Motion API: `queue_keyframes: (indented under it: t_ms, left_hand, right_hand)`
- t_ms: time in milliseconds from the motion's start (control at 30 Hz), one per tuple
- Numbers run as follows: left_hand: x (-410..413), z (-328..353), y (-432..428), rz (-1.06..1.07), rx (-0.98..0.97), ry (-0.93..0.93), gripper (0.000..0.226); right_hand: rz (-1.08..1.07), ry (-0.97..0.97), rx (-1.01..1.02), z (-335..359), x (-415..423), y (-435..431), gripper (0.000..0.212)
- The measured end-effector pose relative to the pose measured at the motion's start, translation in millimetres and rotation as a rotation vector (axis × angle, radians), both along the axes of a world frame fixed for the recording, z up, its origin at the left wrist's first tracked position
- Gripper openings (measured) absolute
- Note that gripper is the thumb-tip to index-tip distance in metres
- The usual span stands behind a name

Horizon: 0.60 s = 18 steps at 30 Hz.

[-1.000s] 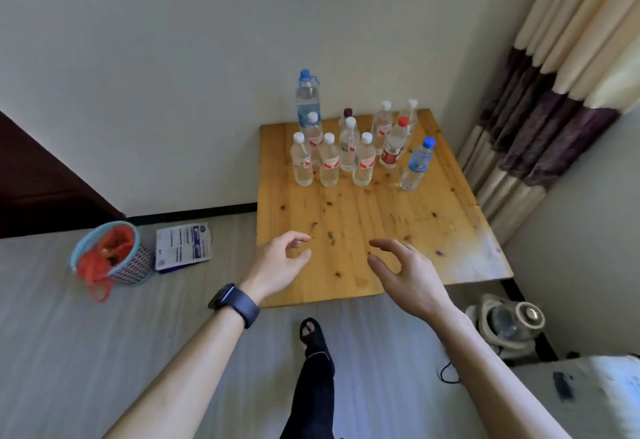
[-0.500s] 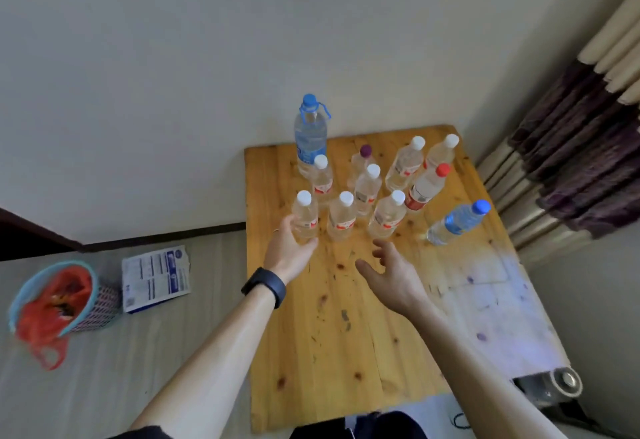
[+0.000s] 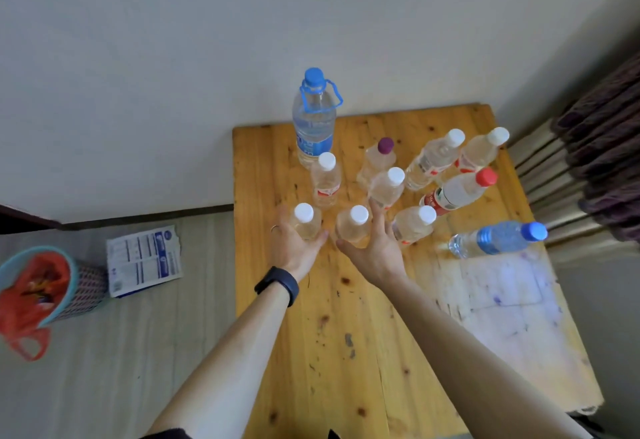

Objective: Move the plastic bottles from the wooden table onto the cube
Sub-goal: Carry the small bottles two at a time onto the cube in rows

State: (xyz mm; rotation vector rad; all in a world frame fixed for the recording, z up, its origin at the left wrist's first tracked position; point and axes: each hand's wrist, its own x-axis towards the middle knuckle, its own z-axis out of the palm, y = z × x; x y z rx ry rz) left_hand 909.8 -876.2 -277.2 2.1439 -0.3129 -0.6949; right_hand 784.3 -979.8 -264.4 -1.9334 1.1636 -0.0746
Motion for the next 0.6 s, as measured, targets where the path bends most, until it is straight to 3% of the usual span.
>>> queue_keyframes:
  t_ms: [167,300,433,600]
  left_hand:
    - [5.7,-2.0,0.8,-0.031,0.045,0.016,0.072]
    - [6.5,4.2,16.2,-0.136,-0.024,0.125,0.046]
    - [-0.1,8.1,40.6,-0.35,0.035,0.258,0.053]
    - [-15.1,6.3,57.9,-0.464,0.087,0.25,0.069]
  right_hand:
    - [0.051,0.05,0.001,-1.3,7.9,-9.2,0.082]
    - [0.056,0.026,-0.029,1.1,-9.0,1.7,0.077]
    - [0.005,0.063,-0.036,2.6,-46.3,27.8,0.079]
    - [-0.028,0.115,-0.048,-1.0,-77.5,52.0,0.077]
